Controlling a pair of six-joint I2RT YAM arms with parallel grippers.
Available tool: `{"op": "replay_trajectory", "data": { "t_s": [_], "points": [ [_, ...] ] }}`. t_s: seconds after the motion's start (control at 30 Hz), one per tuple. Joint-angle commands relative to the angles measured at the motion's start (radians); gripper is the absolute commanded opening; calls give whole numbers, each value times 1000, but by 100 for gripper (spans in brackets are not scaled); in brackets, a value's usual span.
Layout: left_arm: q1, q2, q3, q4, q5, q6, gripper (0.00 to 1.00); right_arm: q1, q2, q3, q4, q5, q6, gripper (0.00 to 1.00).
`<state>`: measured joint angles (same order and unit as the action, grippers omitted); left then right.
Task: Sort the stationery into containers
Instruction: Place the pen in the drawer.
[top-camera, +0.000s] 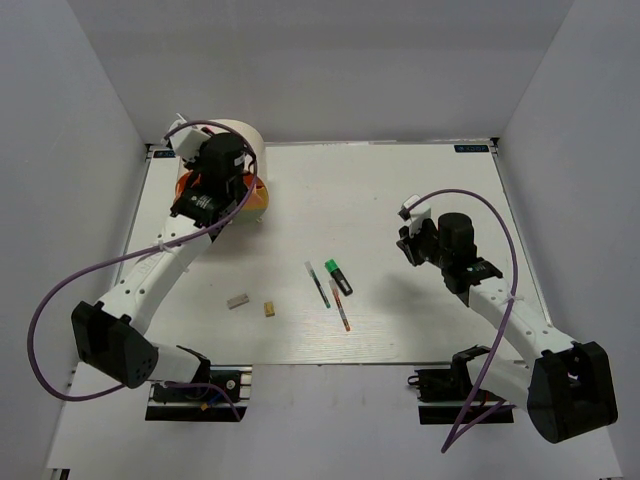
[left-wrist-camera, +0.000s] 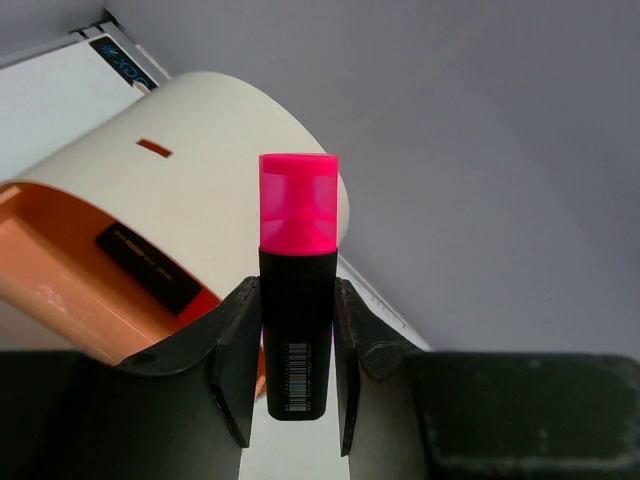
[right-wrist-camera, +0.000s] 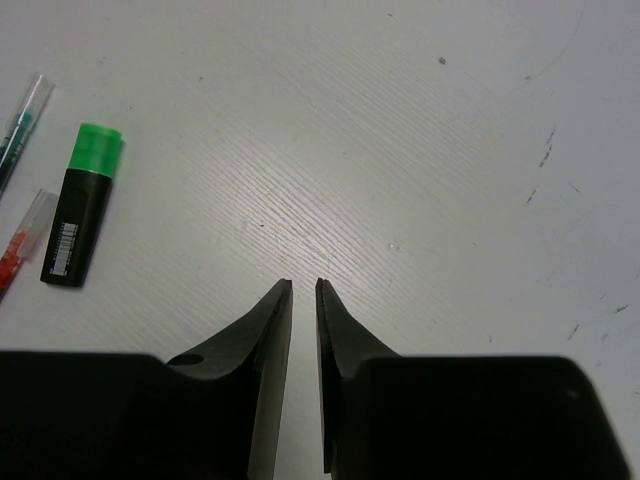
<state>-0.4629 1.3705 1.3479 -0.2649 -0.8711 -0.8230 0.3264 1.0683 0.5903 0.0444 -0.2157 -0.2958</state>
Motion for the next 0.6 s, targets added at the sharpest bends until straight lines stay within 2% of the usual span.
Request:
{"op": "replay_trajectory", "data": {
  "t_s": [0.0, 0.4, 0.43, 0.57],
  "points": [
    [17, -24, -1, -22, -58, -36, 0, -7, -19, -1, 52, -4, -9, 22],
    [58, -13, -46, -66, -89, -57, 0, -9, -21, -9, 54, -7, -5, 22],
    [69, -4, -46, -76, -89, -57, 7, -6, -22, -9, 54, -7, -3, 22],
    [78, 16, -35, -94, -89, -57, 8, -6, -24, -12, 55, -7, 0, 22]
  ]
}}
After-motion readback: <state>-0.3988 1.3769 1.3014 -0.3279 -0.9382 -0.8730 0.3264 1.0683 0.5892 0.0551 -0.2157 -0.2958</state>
